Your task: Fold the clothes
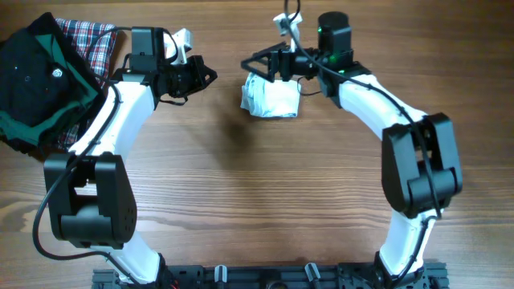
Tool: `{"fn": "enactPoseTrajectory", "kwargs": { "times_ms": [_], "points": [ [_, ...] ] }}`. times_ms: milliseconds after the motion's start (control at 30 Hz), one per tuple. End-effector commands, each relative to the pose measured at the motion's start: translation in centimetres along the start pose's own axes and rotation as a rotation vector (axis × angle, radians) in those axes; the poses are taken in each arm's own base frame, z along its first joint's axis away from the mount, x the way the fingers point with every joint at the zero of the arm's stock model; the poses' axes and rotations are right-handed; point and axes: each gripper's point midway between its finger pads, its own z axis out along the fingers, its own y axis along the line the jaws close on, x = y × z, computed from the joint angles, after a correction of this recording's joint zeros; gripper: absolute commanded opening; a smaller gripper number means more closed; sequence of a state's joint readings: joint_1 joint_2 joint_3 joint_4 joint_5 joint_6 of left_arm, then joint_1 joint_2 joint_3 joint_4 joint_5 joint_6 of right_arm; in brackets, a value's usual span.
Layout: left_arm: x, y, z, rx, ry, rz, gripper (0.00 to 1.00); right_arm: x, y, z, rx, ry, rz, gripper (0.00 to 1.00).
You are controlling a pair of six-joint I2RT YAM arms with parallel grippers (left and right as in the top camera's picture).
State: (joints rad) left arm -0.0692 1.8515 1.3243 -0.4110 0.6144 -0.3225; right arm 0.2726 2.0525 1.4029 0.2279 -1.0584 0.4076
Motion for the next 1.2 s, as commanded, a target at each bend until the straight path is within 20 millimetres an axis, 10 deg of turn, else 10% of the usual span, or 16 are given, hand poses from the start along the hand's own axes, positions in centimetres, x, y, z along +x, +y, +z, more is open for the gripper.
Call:
{"fn": "enactPoseTrajectory", "kwargs": {
  "times_ms": [0,133,433,767,1167],
  "points": [
    [0.7,1.3,1.4,-0.017,0.037,0.031,0.05,-2.3,0.8,-2.4,0.024,-0.033,0.008,0.95],
    [2.1,2.0,3.3,0.023,0.100,0.002,0.14,-0.8,-3.5,-5.1,0.218,-0.015,0.136,1.00],
    [3.3,2.1,7.0,0.205,0.156,0.000,0.84,6.3,-11.2,-12.1,0.758,0.170,0.291,1.00],
    [5.1,0.7,9.5,0.233,0.190,0.098,0.96,6.3,-10.8,-12.8,0.789,0.173,0.307,0.99],
    [7.2,1.9,12.7,0.118,0.214,0.134,0.96,0.5,-5.6,-17.8,0.817,0.020,0.201,1.00]
  ]
}}
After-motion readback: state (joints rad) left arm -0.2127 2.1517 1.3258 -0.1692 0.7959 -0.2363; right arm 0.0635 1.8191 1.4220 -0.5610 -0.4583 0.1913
